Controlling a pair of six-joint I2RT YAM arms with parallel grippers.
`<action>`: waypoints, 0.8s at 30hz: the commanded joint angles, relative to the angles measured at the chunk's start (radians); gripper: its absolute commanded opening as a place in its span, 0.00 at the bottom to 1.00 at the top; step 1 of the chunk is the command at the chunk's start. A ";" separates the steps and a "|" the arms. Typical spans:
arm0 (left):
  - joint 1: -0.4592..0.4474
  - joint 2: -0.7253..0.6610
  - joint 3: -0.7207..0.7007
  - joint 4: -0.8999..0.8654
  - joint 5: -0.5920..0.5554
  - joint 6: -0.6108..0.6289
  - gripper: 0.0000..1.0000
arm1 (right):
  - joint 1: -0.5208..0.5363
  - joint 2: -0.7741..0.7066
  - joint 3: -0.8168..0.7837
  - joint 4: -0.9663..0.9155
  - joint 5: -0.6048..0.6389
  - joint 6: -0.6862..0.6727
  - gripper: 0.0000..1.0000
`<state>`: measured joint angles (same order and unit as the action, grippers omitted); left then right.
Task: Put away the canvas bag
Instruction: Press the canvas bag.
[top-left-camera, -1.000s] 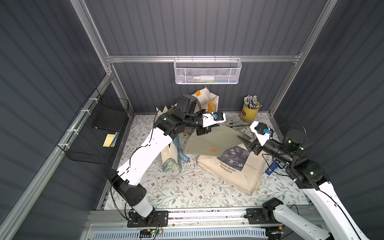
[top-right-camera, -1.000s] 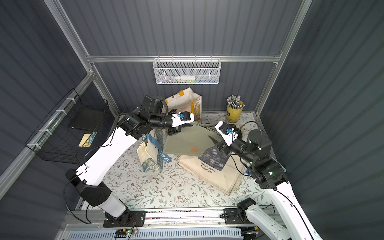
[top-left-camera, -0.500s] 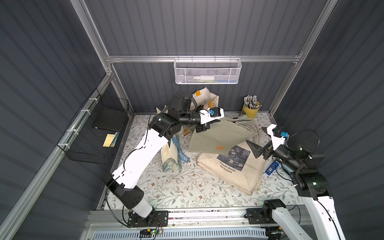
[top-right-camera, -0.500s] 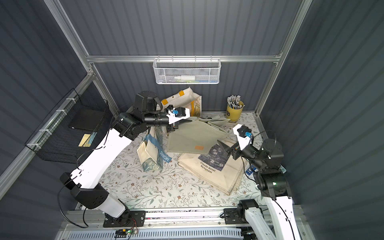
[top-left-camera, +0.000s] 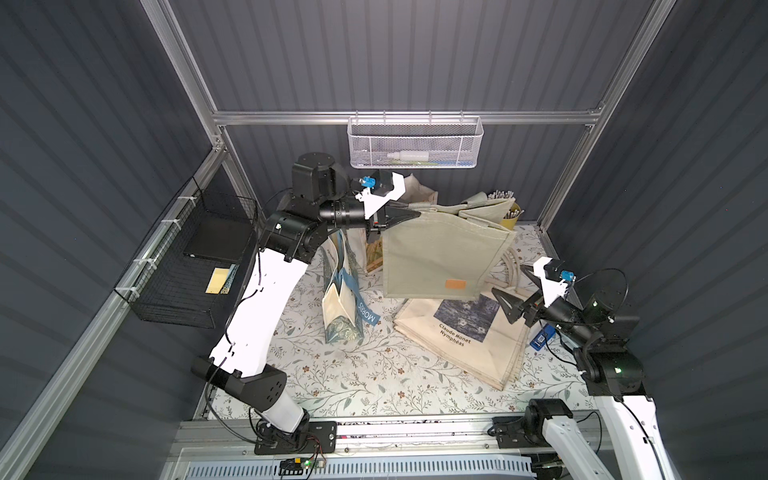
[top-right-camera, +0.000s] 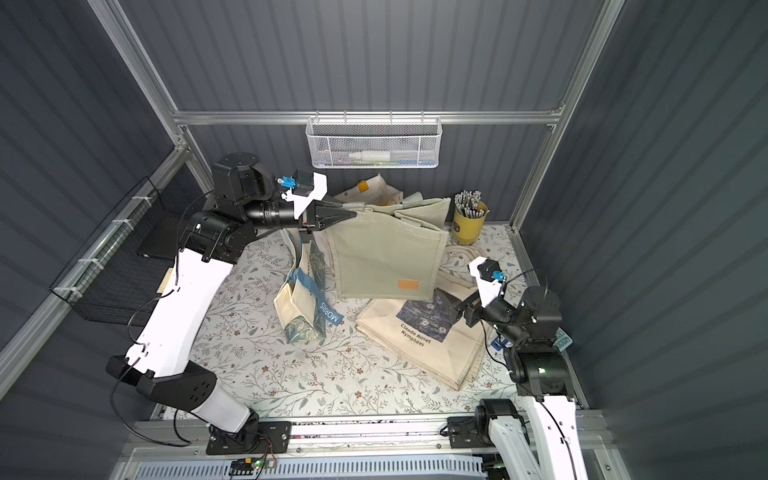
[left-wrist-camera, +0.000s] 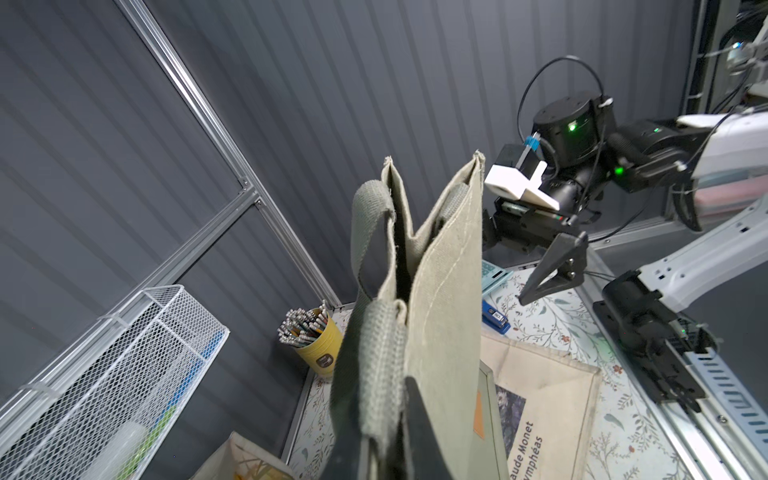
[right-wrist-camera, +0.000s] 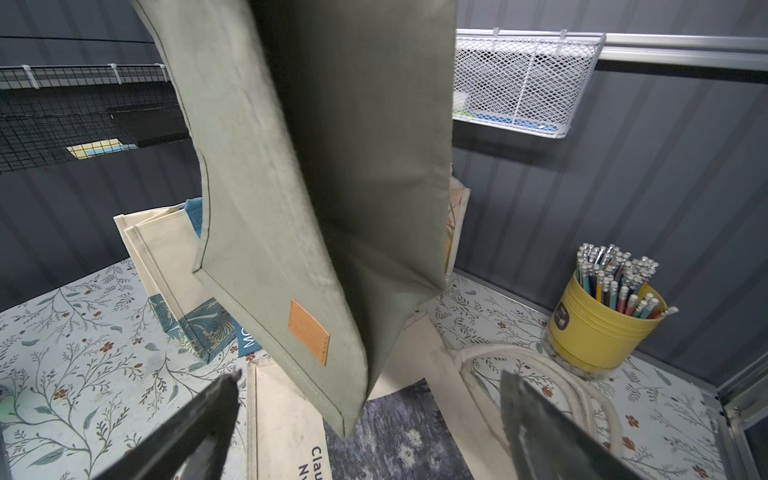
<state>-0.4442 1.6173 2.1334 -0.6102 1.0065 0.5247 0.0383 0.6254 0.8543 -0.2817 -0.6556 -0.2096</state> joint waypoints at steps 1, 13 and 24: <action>0.014 0.019 0.007 0.058 0.149 -0.102 0.00 | -0.005 0.018 0.022 0.064 -0.083 0.041 0.98; 0.019 0.009 -0.033 0.108 0.243 -0.200 0.00 | -0.005 0.070 0.063 0.119 -0.137 0.061 0.98; 0.045 0.023 -0.071 0.245 0.368 -0.371 0.00 | -0.004 0.021 0.049 0.099 -0.065 -0.097 0.98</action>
<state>-0.4049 1.6520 2.0697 -0.4477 1.3022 0.2199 0.0372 0.6724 0.8902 -0.1829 -0.7609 -0.2157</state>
